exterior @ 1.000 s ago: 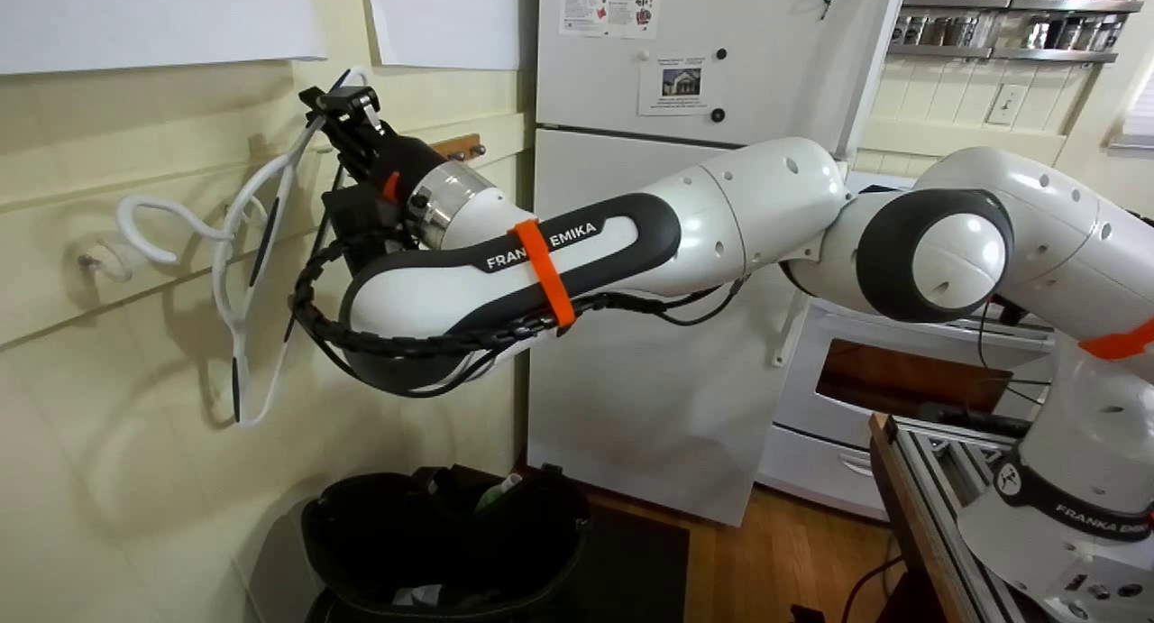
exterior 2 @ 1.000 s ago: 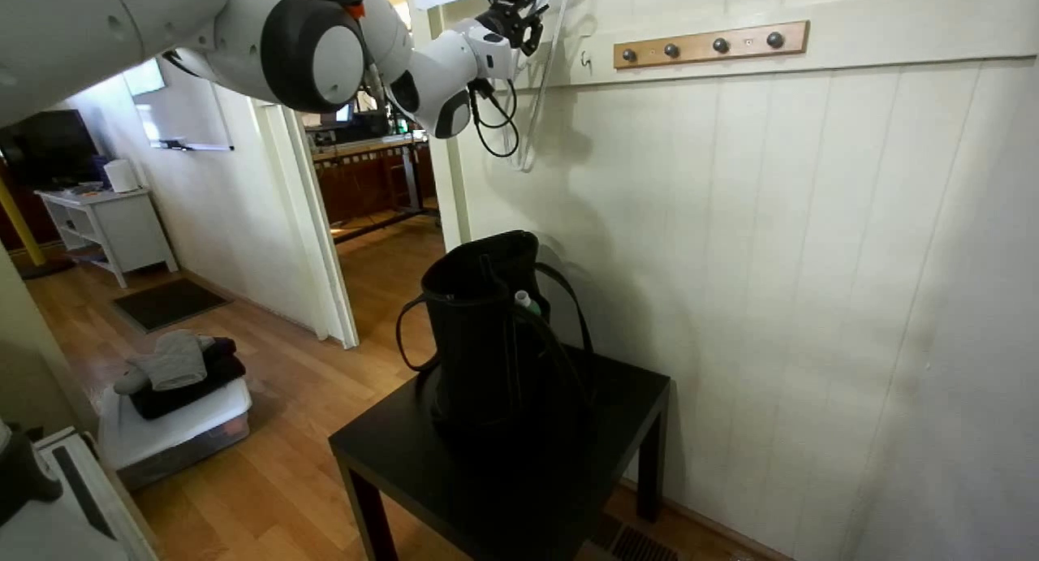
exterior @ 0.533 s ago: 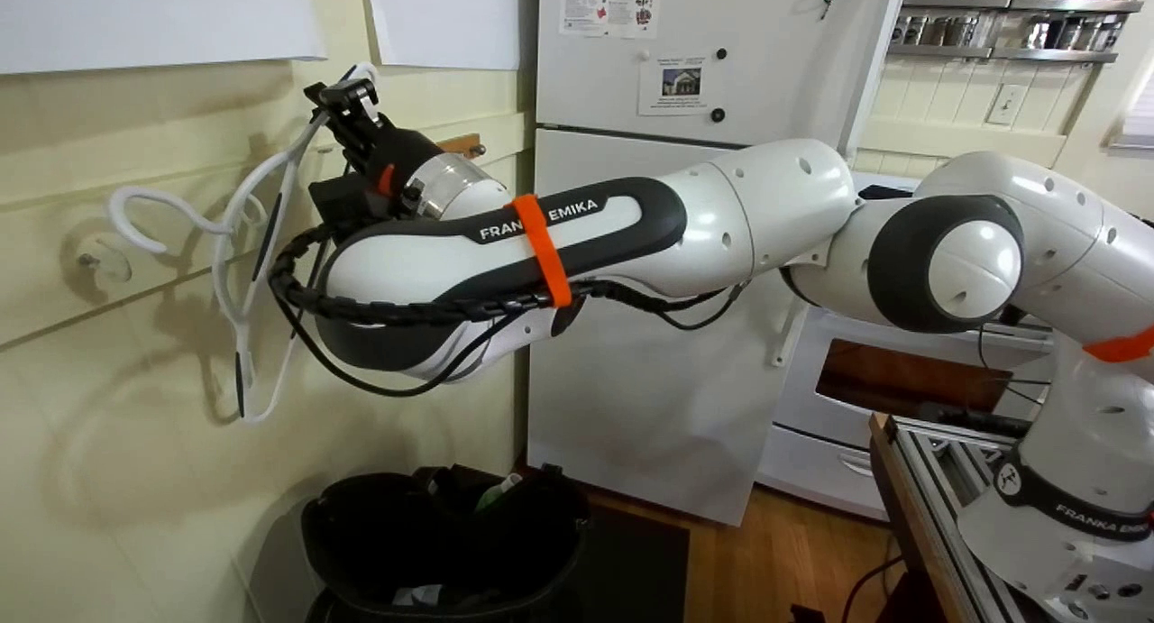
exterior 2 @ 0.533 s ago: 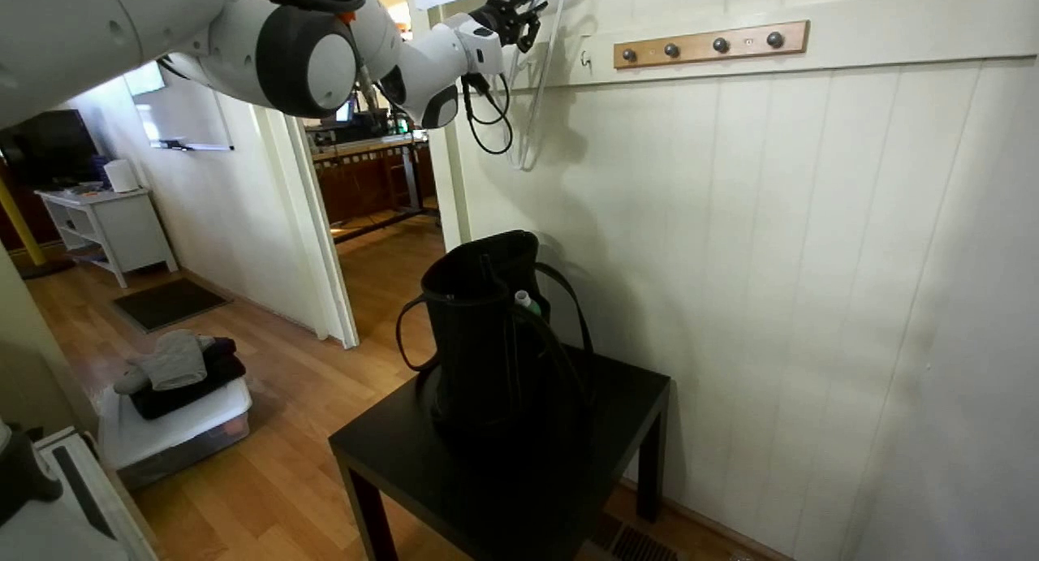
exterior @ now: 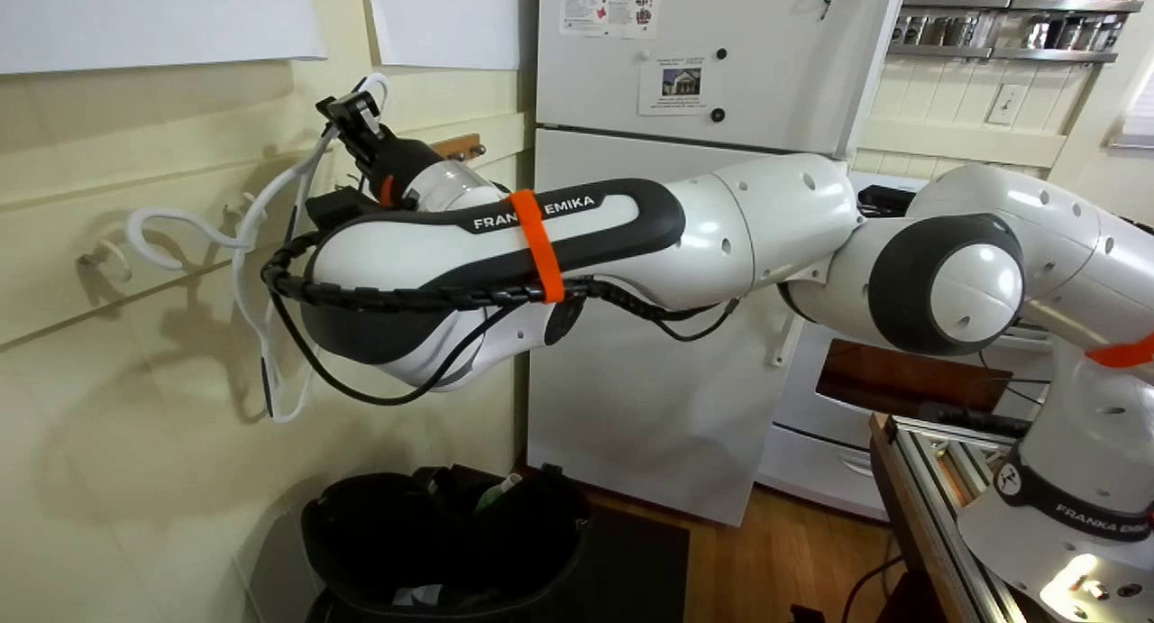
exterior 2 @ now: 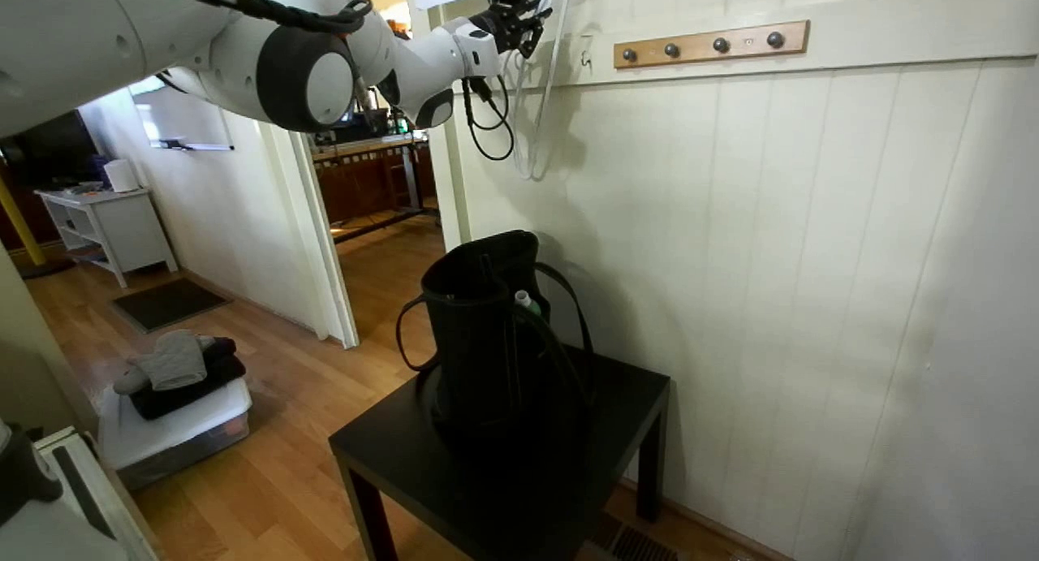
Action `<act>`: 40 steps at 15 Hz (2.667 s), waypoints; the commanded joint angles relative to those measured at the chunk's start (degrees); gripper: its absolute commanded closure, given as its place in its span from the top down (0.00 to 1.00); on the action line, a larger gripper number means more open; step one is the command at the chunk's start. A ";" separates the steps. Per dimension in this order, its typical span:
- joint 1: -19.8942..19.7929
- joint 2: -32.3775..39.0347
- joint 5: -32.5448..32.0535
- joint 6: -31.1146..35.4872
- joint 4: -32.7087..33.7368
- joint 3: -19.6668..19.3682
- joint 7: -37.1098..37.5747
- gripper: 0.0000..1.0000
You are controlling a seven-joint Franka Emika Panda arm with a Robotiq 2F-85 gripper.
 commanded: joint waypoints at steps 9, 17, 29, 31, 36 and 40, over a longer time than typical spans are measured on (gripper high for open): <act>2.86 3.44 2.49 -2.06 8.22 1.20 -6.83 0.06; 3.77 4.32 2.36 -3.27 10.01 1.51 -7.62 0.06; 3.88 4.06 1.54 -2.33 9.22 2.35 -6.38 0.22; 3.90 4.38 1.54 -2.60 9.85 2.50 -6.38 0.22; 3.95 4.81 2.29 -0.74 10.72 2.78 -6.37 0.06; 3.72 4.72 3.06 3.14 11.32 3.79 -5.21 0.06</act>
